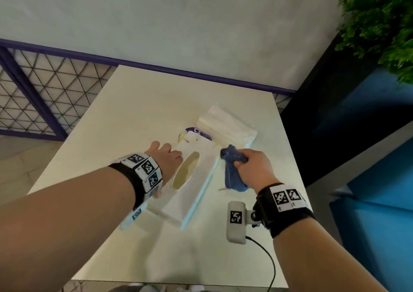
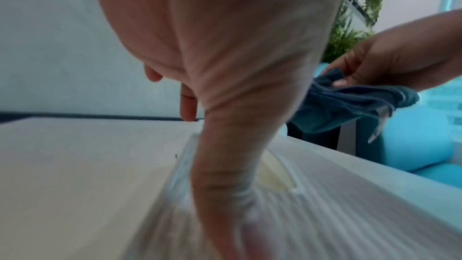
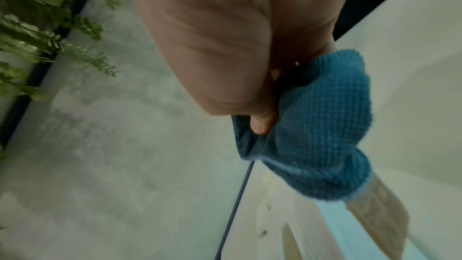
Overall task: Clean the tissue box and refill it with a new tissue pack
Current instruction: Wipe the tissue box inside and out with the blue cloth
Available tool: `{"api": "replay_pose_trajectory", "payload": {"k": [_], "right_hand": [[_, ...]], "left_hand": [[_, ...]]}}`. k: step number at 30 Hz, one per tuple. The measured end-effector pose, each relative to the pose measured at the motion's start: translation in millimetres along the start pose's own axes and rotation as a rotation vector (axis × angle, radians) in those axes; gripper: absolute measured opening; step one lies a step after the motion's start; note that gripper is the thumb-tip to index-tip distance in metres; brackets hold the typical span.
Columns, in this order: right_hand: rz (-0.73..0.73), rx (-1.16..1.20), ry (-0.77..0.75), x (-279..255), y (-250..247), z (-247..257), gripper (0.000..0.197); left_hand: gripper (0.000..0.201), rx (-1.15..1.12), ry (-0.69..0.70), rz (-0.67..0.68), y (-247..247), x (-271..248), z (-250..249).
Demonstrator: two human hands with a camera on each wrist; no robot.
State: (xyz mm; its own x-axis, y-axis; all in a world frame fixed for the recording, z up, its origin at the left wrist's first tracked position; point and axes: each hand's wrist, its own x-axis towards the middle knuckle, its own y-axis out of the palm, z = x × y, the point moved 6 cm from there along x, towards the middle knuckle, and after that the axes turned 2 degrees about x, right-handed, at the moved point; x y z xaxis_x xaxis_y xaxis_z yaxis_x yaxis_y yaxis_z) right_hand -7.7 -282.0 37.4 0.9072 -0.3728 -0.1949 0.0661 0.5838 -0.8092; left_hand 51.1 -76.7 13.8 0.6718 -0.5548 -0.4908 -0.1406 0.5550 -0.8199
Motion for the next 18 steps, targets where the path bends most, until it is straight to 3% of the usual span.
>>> {"api": "replay_pose_trajectory", "payload": {"k": [3, 6, 9, 11, 13, 18], "right_hand": [[-0.113, 0.078, 0.023, 9.7, -15.8, 5.6, 0.038], [-0.136, 0.07, -0.052, 15.7, -6.3, 28.6, 0.042], [0.042, -0.105, -0.118, 14.6, 43.6, 37.4, 0.035], [0.191, -0.208, -0.026, 6.3, 81.5, 27.7, 0.049], [0.127, -0.284, -0.02, 2.8, 98.4, 23.4, 0.056], [0.221, -0.317, -0.136, -13.4, 116.2, 30.7, 0.058]], "left_hand": [[0.084, -0.062, -0.075, -0.102, -2.8, -2.0, 6.1], [0.094, -0.187, -0.136, -0.118, 3.8, -1.3, -2.6], [0.106, -0.212, -0.11, -0.079, 13.1, -0.4, -13.9], [0.106, -0.242, -0.132, -0.085, 16.2, -0.9, -14.7], [0.105, -0.279, -0.141, -0.088, 17.3, 0.2, -14.8], [0.088, -0.22, -0.108, -0.068, 8.0, 2.8, -14.7]]}}
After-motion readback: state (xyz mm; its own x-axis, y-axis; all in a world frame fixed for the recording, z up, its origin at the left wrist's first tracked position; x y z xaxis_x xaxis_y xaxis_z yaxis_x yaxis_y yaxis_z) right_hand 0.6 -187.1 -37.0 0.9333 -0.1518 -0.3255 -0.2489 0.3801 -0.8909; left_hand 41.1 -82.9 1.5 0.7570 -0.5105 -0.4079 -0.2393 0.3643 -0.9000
